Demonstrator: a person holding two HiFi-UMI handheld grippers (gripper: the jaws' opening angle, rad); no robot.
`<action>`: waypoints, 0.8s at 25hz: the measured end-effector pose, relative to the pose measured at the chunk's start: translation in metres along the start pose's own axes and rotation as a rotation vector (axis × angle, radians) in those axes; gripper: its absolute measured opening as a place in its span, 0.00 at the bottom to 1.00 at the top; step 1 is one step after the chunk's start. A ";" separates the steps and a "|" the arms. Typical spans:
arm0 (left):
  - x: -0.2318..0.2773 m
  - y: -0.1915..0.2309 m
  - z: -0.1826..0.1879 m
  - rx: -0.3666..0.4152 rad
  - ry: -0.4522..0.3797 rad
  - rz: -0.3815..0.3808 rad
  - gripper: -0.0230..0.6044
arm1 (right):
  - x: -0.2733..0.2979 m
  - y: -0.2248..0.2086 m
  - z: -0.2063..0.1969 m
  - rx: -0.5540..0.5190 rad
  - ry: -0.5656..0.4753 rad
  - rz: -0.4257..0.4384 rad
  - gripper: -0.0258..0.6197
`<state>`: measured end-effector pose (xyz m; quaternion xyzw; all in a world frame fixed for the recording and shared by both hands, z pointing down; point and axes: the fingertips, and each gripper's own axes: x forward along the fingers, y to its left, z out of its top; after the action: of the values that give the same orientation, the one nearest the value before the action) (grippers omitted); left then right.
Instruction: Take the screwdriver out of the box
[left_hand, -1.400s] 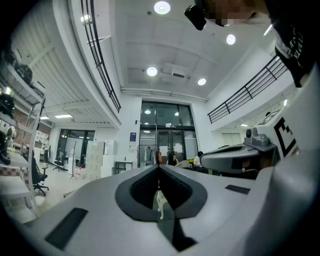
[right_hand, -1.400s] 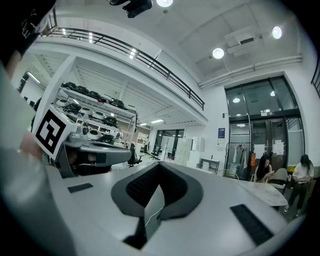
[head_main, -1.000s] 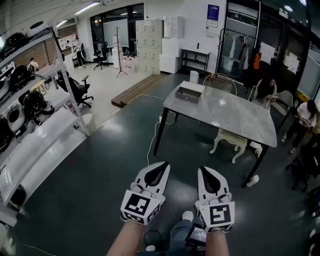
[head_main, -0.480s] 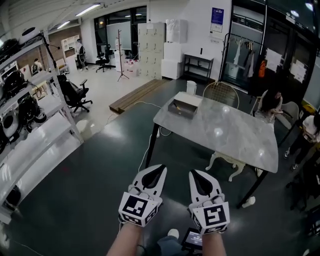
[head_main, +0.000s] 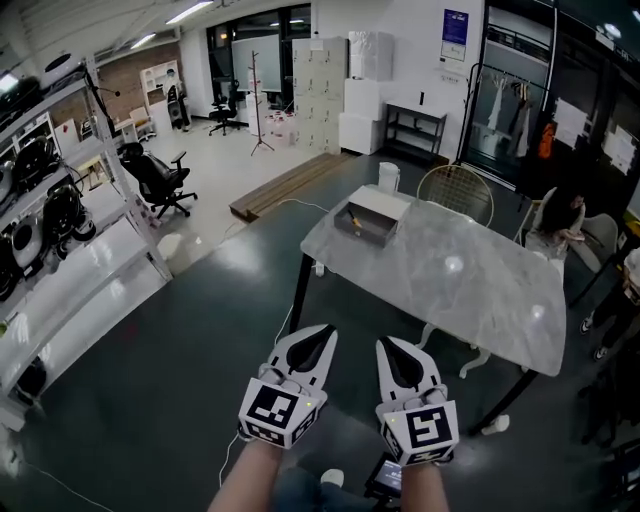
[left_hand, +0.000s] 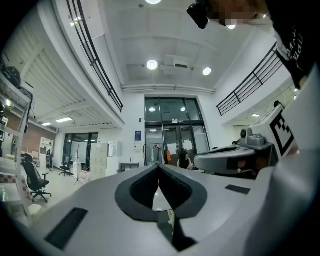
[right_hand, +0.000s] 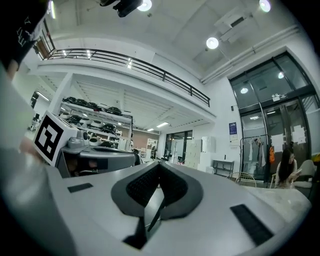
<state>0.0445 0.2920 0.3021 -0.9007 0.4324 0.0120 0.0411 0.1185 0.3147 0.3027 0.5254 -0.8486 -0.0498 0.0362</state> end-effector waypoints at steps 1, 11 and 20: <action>0.004 0.000 0.000 0.008 0.007 0.001 0.06 | 0.001 -0.004 -0.002 0.011 -0.001 0.000 0.08; 0.057 -0.009 -0.016 0.063 0.061 -0.036 0.06 | 0.016 -0.046 -0.022 0.053 -0.005 -0.014 0.08; 0.101 0.024 -0.016 0.040 0.022 -0.037 0.06 | 0.058 -0.069 -0.031 0.023 0.015 -0.028 0.08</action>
<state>0.0891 0.1973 0.3108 -0.9077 0.4160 -0.0074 0.0546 0.1573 0.2311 0.3258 0.5382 -0.8413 -0.0367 0.0361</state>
